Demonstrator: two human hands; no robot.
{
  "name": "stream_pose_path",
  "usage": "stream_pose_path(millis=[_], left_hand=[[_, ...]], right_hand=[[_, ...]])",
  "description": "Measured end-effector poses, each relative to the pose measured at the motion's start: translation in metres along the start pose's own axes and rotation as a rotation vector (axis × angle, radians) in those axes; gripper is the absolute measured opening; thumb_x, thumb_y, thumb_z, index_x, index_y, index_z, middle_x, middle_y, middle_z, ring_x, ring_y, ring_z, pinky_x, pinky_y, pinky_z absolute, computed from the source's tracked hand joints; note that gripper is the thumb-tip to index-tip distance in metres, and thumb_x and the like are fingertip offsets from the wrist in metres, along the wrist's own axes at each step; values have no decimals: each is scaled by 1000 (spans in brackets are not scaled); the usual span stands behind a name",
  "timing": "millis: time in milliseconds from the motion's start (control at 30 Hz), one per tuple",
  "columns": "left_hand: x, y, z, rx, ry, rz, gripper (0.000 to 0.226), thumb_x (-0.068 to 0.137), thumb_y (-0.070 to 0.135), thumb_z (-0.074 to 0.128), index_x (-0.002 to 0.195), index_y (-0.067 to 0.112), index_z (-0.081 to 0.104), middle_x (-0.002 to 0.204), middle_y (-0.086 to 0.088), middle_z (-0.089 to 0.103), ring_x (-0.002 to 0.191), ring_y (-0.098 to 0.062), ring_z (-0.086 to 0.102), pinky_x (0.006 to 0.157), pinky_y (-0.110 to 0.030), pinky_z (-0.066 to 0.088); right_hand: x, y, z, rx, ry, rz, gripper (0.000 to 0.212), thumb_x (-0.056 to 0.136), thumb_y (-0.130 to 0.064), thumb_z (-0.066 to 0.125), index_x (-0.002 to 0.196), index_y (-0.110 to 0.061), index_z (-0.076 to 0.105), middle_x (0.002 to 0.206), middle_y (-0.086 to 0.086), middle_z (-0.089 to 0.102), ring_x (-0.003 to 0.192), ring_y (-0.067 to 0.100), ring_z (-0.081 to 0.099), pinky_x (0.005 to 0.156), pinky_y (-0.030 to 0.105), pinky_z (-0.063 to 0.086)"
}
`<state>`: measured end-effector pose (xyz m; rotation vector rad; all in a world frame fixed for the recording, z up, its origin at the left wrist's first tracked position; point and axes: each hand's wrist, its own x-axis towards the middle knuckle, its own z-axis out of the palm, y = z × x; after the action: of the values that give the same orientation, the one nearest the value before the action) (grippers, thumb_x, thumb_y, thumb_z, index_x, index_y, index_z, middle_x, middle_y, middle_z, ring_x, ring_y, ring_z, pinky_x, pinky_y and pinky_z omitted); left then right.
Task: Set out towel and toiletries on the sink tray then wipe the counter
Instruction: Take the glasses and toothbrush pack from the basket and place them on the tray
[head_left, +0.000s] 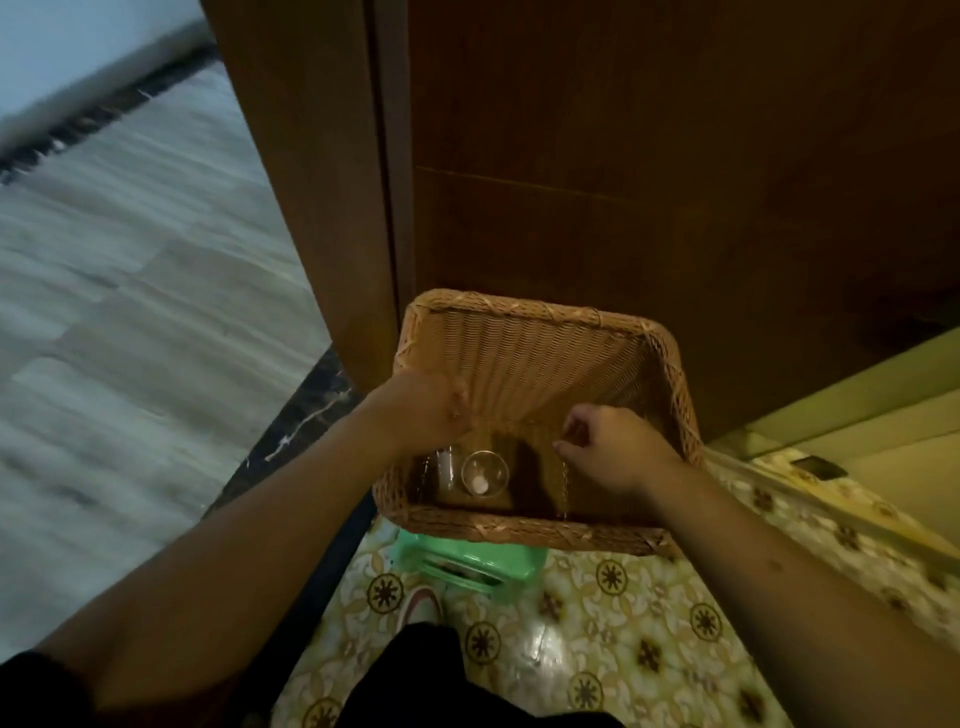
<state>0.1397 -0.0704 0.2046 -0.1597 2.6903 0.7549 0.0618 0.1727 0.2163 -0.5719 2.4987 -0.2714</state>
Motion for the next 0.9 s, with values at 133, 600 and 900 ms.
stream_pose_path(millis=[133,600,900], left_hand=[[50,-2,29,17,-139,-59,15,93,39,61,96,25,63,95,4,64,94,-15,63,87,-35,51],[146,-48,127,30,-222,-591,37,93,37,61,126,19,62,121,-8,66,108,-27,65,87,-39,56],[189,-75,189,-51,-167,-777,44,99,29,56,140,16,47,133,-14,59,120,-34,58,88,-42,49]], right_hand=[[38,13,13,40,-94,41,9,93,-38,65,95,-29,62,97,-3,68,92,16,63,74,30,48],[186,45,94,-3,-365,-76,34,93,-31,66,121,-14,66,120,13,69,106,31,66,80,32,50],[240,60,167,-37,-519,-27,38,95,-30,64,128,-13,64,129,14,63,115,33,62,95,41,52]])
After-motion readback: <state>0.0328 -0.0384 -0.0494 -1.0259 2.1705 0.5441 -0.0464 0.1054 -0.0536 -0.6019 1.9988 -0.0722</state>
